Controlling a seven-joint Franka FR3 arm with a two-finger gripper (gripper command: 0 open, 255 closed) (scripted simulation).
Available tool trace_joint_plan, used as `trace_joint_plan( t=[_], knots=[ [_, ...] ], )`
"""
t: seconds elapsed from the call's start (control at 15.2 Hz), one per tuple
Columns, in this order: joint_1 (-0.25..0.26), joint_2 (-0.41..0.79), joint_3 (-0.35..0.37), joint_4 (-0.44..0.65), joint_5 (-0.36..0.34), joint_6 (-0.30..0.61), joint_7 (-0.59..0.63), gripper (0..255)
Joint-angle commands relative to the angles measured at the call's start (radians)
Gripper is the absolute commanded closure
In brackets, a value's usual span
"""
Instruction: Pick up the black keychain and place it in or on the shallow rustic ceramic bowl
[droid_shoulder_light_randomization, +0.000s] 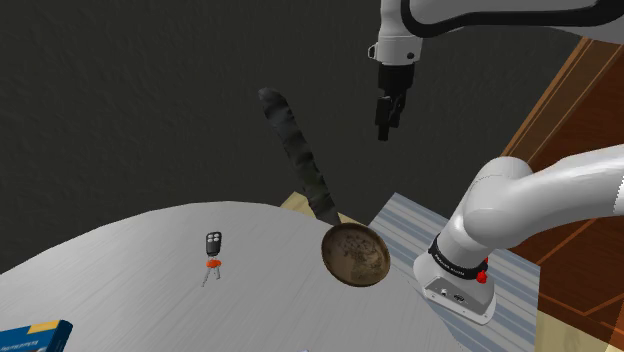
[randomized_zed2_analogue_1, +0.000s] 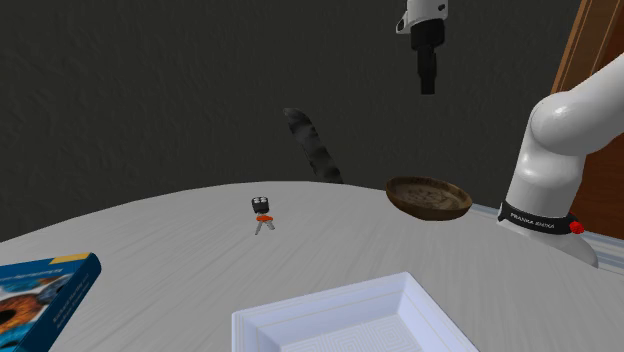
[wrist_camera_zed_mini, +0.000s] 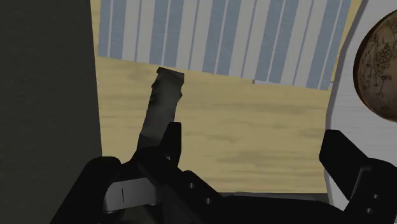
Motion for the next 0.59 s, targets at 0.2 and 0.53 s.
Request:
trace_joint_plan(
  t=[0.2, 0.53],
  knots=[
    [0.032, 0.05, 0.052, -0.005, 0.041, 0.071, 0.043, 0],
    [0.081, 0.154, 0.138, 0.01, 0.095, 0.189, 0.112, 0]
  ],
)
